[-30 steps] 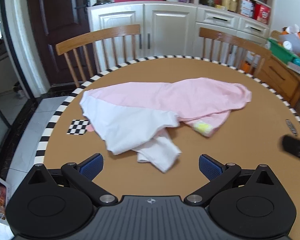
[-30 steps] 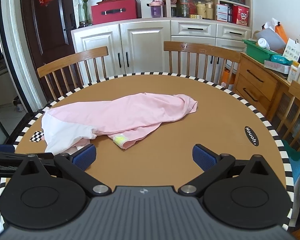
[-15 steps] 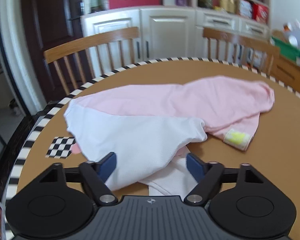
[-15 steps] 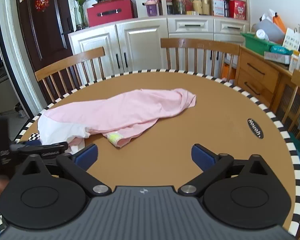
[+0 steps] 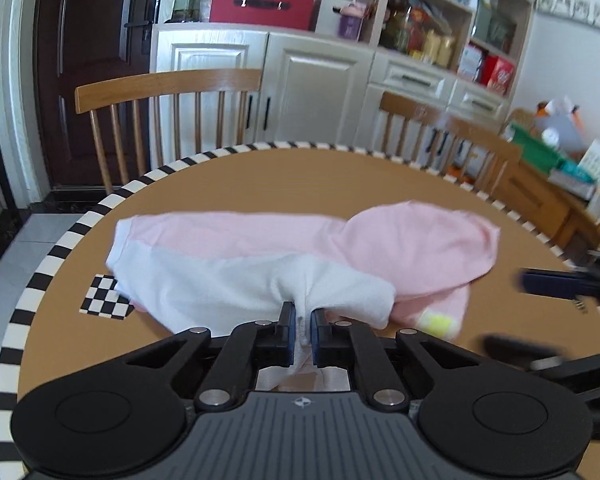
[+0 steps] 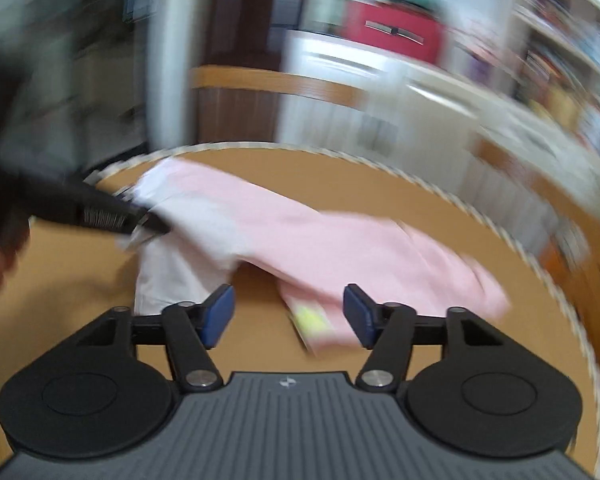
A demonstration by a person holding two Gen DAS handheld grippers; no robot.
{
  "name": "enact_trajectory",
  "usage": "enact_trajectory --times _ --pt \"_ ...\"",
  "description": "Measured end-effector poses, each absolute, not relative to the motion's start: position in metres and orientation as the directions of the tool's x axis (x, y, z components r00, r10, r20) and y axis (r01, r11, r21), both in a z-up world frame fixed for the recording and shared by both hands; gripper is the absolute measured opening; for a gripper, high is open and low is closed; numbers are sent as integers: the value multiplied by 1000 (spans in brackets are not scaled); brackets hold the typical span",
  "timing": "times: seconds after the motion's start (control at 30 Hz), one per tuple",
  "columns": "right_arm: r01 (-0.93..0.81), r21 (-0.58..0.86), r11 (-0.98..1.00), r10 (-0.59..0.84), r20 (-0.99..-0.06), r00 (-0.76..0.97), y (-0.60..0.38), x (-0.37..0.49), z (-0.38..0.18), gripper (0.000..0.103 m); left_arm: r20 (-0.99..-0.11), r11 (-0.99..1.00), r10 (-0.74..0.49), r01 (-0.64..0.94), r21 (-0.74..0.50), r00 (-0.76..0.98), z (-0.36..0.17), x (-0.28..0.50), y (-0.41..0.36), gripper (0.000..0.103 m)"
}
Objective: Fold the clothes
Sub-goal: 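Grasp the white shirt edge with the left gripper while the right gripper grasps another edge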
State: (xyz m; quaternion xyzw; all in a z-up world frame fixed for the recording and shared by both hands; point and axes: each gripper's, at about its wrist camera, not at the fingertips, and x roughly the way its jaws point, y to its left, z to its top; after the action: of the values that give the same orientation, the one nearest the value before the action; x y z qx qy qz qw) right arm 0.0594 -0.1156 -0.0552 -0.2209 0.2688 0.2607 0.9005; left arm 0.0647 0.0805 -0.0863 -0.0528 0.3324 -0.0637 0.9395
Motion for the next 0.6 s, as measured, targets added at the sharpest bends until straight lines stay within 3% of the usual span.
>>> enact_trajectory --times 0.13,0.17,0.2,0.33,0.4,0.43,0.47,0.6 --pt "-712 -384 587 429 -599 676 -69 57 -61 66 -581 973 -210 109 -204 787 -68 37 88 8" --pt "-747 -376 549 458 -612 645 -62 55 -60 51 -576 971 -214 105 -217 789 -65 29 91 8" --pt "-780 -362 511 486 -626 609 -54 52 -58 7 -572 968 -214 95 -231 791 -61 21 95 8" --pt "-823 -40 567 601 -663 446 -61 46 -38 7 -559 958 -211 56 -281 802 -47 -12 111 13" --pt "-790 148 595 665 -644 379 -74 43 -27 7 -552 955 -200 35 -295 810 -43 -30 124 33" --pt "-763 209 612 684 -625 377 -84 42 -21 7 -548 953 -194 24 -302 814 -41 -39 130 52" --pt "-733 263 627 699 -605 381 -93 40 -15 7 -547 955 -180 13 -295 818 -41 -49 135 60" --pt "-605 461 650 749 -524 406 -131 42 9 7 -610 967 -130 -36 -253 782 -60 -76 146 67"
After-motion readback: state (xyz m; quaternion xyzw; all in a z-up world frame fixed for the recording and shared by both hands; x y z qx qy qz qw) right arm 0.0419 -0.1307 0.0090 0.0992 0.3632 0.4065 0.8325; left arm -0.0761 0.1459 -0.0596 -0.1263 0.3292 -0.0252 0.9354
